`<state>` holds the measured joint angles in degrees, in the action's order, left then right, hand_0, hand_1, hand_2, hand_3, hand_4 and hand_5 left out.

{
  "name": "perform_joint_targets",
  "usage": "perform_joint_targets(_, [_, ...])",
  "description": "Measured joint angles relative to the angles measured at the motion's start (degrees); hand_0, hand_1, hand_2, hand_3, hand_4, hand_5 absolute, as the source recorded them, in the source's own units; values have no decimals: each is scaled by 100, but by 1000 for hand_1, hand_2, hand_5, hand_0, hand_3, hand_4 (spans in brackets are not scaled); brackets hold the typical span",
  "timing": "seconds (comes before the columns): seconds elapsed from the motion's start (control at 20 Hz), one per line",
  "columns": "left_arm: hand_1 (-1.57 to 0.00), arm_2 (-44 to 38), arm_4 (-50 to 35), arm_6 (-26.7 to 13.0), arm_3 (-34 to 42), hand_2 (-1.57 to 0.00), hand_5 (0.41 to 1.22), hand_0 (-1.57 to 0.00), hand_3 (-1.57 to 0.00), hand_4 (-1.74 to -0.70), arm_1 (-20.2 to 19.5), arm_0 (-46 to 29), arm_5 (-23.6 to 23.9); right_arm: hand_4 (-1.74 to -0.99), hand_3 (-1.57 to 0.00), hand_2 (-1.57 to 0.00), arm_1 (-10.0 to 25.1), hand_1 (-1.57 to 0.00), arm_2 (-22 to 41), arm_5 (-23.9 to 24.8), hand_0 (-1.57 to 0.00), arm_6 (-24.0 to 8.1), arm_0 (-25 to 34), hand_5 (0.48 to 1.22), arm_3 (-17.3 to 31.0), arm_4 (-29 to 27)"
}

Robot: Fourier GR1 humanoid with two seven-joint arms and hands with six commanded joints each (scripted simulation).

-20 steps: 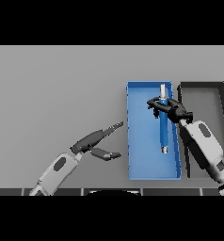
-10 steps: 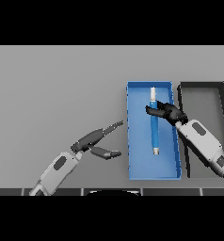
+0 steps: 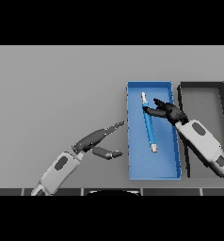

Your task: Pick up the blue pipe and place it into the blue bin.

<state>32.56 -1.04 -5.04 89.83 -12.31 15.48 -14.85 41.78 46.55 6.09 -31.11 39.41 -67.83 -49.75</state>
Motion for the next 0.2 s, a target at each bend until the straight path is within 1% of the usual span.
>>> perform_joint_targets(0.05, [1,-1,6,-2,-16,1,467,1,1,-920,-2,-21,6,-1129,-6,-7,-29,-8,21,-89,-9,49,-2,673,122,35])
perform_joint_targets(0.2, [1,-33,-34,44,-28,1,468,1,1,-920,-67,-35,-48,-1129,-6,-7,-63,-8,21,-178,-9,106,10,677,89,0])
